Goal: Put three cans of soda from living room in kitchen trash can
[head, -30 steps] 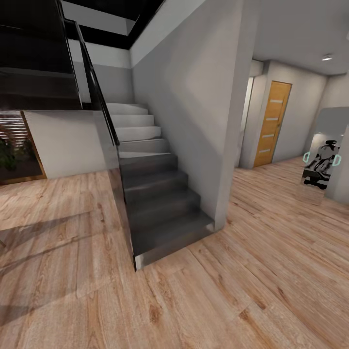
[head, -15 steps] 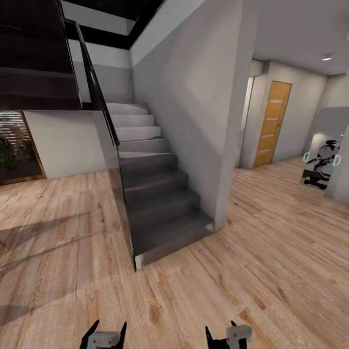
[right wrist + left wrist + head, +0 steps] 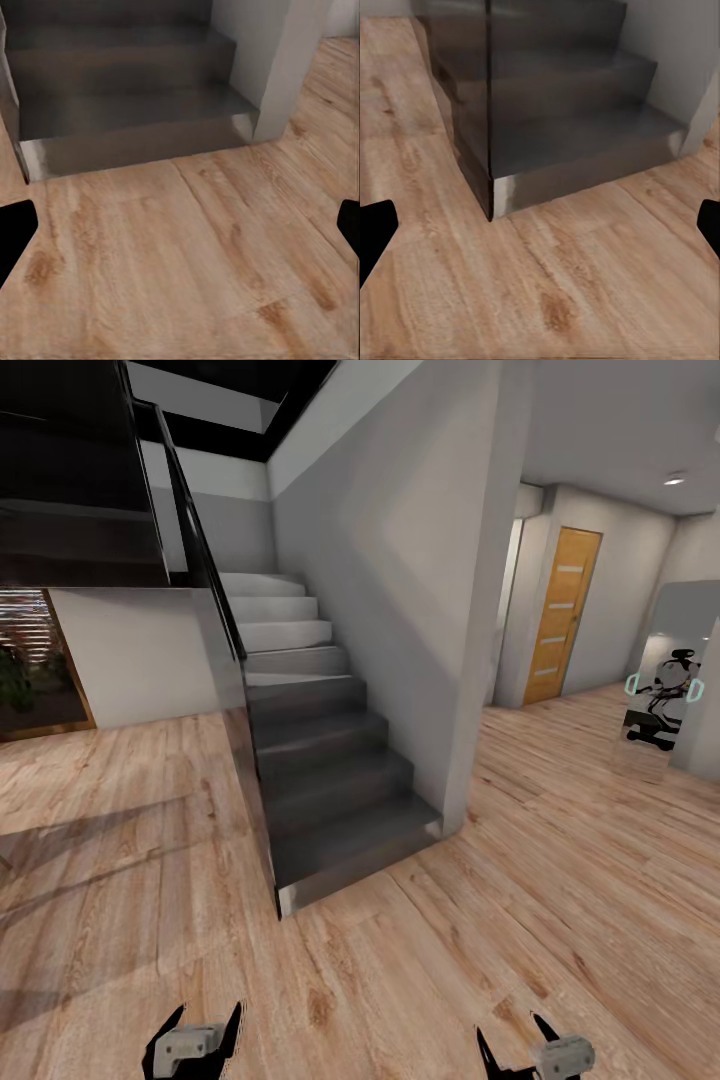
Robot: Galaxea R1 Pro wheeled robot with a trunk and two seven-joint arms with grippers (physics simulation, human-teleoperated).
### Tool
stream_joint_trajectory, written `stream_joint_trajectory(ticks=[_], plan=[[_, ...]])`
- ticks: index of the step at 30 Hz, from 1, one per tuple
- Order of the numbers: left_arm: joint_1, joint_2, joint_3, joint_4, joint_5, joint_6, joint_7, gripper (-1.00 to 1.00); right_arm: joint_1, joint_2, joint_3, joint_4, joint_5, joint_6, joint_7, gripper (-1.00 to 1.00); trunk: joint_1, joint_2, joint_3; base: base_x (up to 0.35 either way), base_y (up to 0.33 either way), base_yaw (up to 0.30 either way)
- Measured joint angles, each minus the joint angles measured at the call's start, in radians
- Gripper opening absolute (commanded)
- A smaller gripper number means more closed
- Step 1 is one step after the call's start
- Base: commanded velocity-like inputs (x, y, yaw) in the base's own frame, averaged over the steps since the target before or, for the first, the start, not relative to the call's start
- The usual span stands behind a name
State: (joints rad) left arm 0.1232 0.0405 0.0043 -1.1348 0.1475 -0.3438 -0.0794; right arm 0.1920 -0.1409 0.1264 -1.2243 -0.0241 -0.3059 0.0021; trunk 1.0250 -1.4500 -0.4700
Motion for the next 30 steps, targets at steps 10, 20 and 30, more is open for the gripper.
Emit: stream_joint_trajectory(ticks=[10, 20, 30], plan=[[-0.008, 0.048, 0.002, 0.292, 0.105, -0.062, -0.001, 1.00, 0.002, -0.042, -0.046, 0.208, -0.151, -0.002, 0.000, 1.00, 0.000, 0.000, 0.000, 0.000, 0.000, 0.000], [-0.018, 0.055, 0.002, 0.423, 0.109, -0.110, 0.001, 1.00, -0.003, -0.041, -0.061, 0.256, -0.160, -0.002, 0.000, 1.00, 0.000, 0.000, 0.000, 0.000, 0.000, 0.000], [-0.019, 0.056, 0.001, 0.442, 0.110, -0.123, 0.001, 1.00, -0.004, -0.038, -0.061, 0.276, -0.157, 0.000, 0.000, 1.00, 0.000, 0.000, 0.000, 0.000, 0.000, 0.041]])
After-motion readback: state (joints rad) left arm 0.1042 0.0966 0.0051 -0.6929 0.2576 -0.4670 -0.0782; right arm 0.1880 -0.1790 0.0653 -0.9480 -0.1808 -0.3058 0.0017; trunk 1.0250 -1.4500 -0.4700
